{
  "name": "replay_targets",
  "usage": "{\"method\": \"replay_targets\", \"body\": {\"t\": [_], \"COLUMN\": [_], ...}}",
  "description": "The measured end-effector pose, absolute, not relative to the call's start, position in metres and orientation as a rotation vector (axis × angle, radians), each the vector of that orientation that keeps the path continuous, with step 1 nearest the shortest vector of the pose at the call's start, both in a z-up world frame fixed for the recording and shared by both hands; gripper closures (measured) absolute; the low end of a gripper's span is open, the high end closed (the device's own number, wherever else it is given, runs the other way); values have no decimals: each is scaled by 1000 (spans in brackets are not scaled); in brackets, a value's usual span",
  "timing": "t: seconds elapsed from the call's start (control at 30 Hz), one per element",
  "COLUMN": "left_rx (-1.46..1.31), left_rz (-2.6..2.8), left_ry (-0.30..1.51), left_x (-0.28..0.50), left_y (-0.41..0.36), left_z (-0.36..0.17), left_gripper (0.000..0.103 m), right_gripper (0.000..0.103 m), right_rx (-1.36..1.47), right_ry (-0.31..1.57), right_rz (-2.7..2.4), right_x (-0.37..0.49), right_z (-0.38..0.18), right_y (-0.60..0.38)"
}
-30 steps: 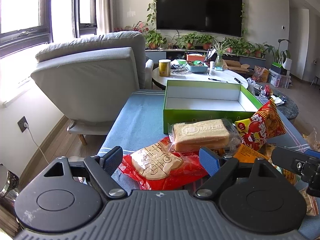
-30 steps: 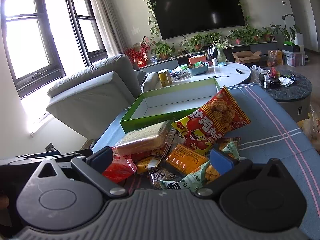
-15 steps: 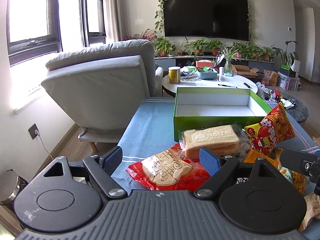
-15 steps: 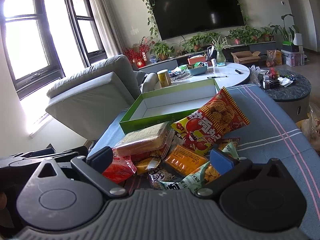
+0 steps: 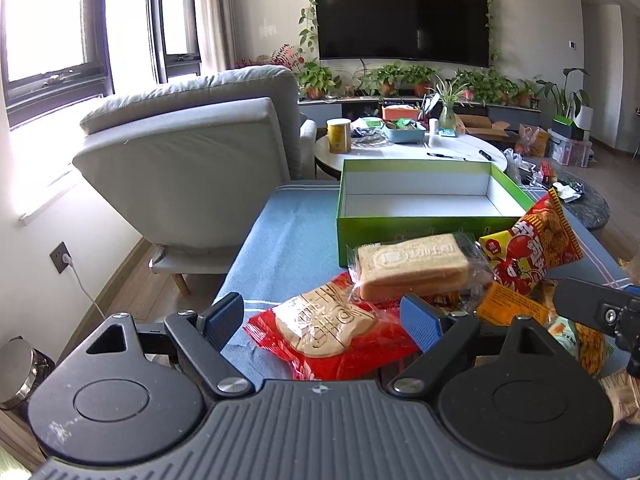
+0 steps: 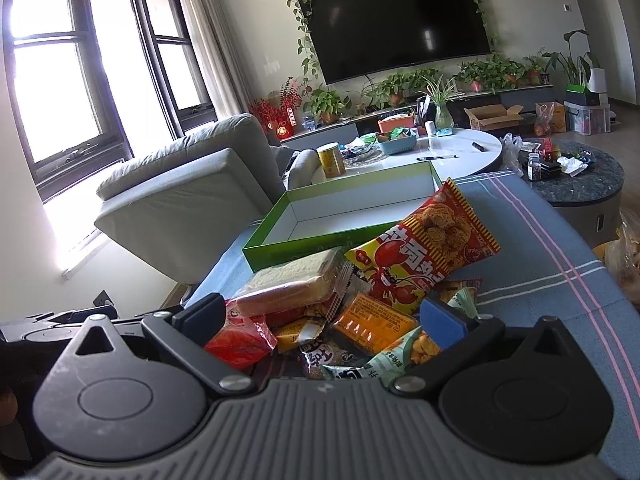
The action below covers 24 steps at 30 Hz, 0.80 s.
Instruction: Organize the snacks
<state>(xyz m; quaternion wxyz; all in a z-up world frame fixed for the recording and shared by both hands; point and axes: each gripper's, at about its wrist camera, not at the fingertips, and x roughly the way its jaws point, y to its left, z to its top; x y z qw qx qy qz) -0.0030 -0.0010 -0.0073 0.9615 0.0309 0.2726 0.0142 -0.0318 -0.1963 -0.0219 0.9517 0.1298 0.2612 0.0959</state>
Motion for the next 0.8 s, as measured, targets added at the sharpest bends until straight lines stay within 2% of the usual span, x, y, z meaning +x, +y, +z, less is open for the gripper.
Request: {"method": "replay_targets", "body": {"t": [0.8], "left_rx": [38], "left_rz": [14], "left_ry": [614], "left_x": [3], "left_y": [6], "left_z": [-14], "left_gripper": [19], "right_gripper": [22], "right_rx": [261], "right_ry": [540], "right_rz": [187], "right_x": [-33], "right_z": [-26], "right_y": [-194]}}
